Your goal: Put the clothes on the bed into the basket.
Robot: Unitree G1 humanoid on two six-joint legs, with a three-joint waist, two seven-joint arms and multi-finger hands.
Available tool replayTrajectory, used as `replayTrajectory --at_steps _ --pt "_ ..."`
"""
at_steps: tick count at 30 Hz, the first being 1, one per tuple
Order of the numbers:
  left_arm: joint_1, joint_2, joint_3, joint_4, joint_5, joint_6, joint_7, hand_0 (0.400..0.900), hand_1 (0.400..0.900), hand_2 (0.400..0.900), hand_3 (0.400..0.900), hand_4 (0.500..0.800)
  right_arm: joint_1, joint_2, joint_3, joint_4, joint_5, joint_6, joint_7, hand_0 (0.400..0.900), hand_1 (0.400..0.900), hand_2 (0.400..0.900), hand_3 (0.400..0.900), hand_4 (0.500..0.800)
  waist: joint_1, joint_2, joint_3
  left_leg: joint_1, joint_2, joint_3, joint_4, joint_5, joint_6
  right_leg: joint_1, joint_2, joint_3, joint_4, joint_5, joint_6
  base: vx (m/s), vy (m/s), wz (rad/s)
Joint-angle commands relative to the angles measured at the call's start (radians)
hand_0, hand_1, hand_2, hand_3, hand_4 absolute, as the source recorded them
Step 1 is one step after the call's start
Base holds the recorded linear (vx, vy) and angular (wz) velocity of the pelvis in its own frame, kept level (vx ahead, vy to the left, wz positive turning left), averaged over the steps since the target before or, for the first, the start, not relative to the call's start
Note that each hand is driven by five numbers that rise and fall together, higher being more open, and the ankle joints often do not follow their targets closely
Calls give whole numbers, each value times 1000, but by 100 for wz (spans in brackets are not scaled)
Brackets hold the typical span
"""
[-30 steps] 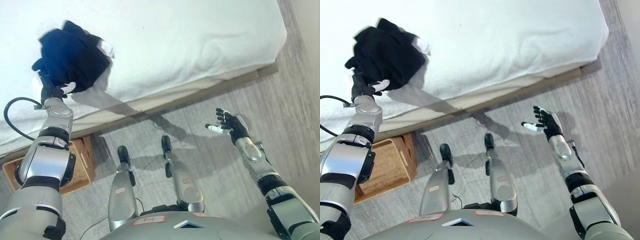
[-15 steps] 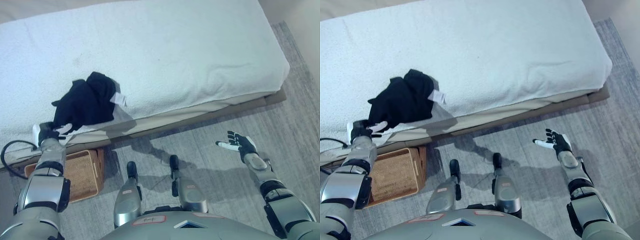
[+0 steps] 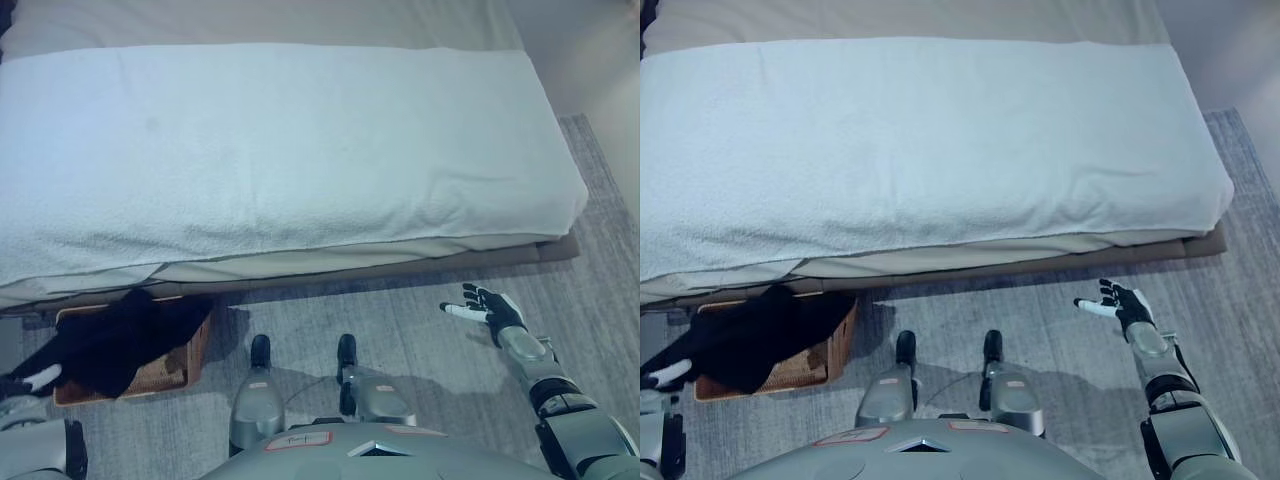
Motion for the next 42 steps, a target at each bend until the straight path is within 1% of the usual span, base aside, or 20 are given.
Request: replayTrajectory --at_steps 1,3,6,8,11,13,16,18,20,21,22,24,25,26,27,30,32,34,37,42 --pt "91 166 60 43 34 -2 29 400 400 400 400 500 -10 -91 -32 -44 -1 -41 -7 900 900 900 900 800 19 -25 -41 12 20 5 117 -98 -1 -36 -49 25 68 25 78 8 32 -3" --pt "119 192 106 51 30 -2 28 400 400 400 400 500 -4 -100 -37 -45 -4 -38 0 900 900 900 900 800 27 -28 -40 10 19 1 122 -100 -1 -33 -50 23 70 22 79 1 10 3" --pt "127 221 134 52 21 -5 25 400 400 400 400 500 2 -109 -41 -56 -3 -37 4 900 900 900 900 800 33 -34 -36 6 20 -7 124 -100 0 -32 -53 15 73 21 81 -11 12 11" --pt "115 232 152 42 -11 -8 22 400 400 400 400 500 4 -109 -42 -57 -1 -36 5 900 900 900 900 800 38 -39 -33 0 19 -15 126 -100 0 -31 -54 10 76 19 82 -15 4 13" --pt "77 234 123 19 -31 -18 17 400 400 400 400 500 1 -111 -40 -49 2 -32 11 900 900 900 900 800 46 -48 -25 -14 13 -32 138 -103 3 -29 -57 -2 77 18 82 -18 -5 14" --pt "45 242 90 8 -30 -21 17 400 400 400 400 500 -18 -110 -33 -36 8 -30 14 900 900 900 900 800 53 -53 -14 -27 4 -40 151 -108 7 -30 -60 -4 80 21 82 -33 5 8" --pt "35 246 77 -1 -29 -21 17 400 400 400 400 500 -27 -115 -29 -33 10 -29 12 900 900 900 900 800 57 -55 -6 -34 2 -42 159 -111 9 -32 -63 -5 81 25 83 -22 14 0" --pt "26 260 69 -16 -25 -23 18 400 400 400 400 500 -31 -122 -31 -27 9 -29 12 900 900 900 900 800 62 -58 0 -44 -1 -45 166 -112 11 -36 -65 -7 84 27 85 -30 17 2" --pt "13 288 67 -44 -23 -24 22 400 400 400 400 500 -39 -136 -31 -31 5 -29 6 900 900 900 900 800 66 -63 15 -60 -4 -50 171 -111 15 -47 -68 -10 89 35 89 -67 25 4" --pt "12 288 67 -44 -23 -23 22 400 400 400 400 500 -39 -136 -32 -30 5 -29 6 900 900 900 900 800 66 -63 15 -62 -5 -50 172 -112 15 -48 -68 -10 89 35 89 -67 8 6" --pt "-1 302 62 -89 -32 -29 24 400 400 400 400 500 -35 -141 -36 -30 7 -28 6 900 900 900 900 800 69 -67 26 -76 -8 -54 182 -113 17 -54 -71 -13 88 42 93 -46 9 4" --pt "-13 312 59 -113 -43 -32 27 412 412 412 412 507 -32 -142 -37 -30 5 -27 6 900 900 900 900 800 70 -68 28 -85 -10 -56 187 -116 19 -58 -73 -15 85 46 95 -44 18 5" --pt "-22 314 52 -147 -49 -36 30 857 857 857 857 774 -31 -140 -36 -32 3 -26 5 900 900 900 900 800 72 -68 32 -91 -13 -57 193 -117 21 -60 -75 -16 84 47 97 -46 30 4" --pt "-27 317 45 -175 -54 -39 32 900 900 900 900 800 -30 -137 -35 -33 3 -26 3 900 900 900 900 800 73 -69 36 -98 -17 -58 197 -117 22 -63 -78 -16 83 50 97 -45 43 1" --pt "-37 315 31 -178 -67 -44 17 900 900 900 900 800 -35 -133 -33 -25 5 -27 6 900 900 900 900 800 74 -67 38 -103 -20 -58 198 -117 25 -65 -82 -14 82 53 98 -27 45 0" --pt "-66 295 -7 -208 -75 -50 21 900 900 900 900 800 -36 -123 -34 -27 8 -24 10 900 900 900 900 800 70 -62 42 -111 -31 -54 202 -117 29 -73 -91 -8 84 56 98 -13 62 -1" --pt "-78 266 -26 -216 -76 -52 29 900 900 900 900 800 -42 -114 -33 -16 12 -25 12 900 900 900 900 800 67 -53 43 -113 -40 -50 202 -118 31 -77 -98 -5 83 58 97 -16 82 -6" --pt "-79 256 -28 -222 -80 -53 31 900 900 900 900 800 -41 -112 -36 -18 13 -26 10 900 900 900 900 800 66 -51 43 -113 -43 -48 201 -118 32 -78 -100 -3 83 58 97 -7 51 -5" --pt "-74 219 -36 -256 -86 -57 40 900 900 900 900 800 -32 -109 -48 -26 14 -28 6 900 900 900 900 800 60 -43 39 -111 -53 -42 195 -118 34 -83 -109 2 86 56 96 2 48 -2" --pt "-82 194 -39 -241 -107 -65 41 900 900 900 900 800 -27 -114 -62 -32 13 -31 -1 900 900 900 900 800 52 -38 36 -108 -59 -36 194 -120 33 -87 -114 7 87 55 96 2 3 -1"
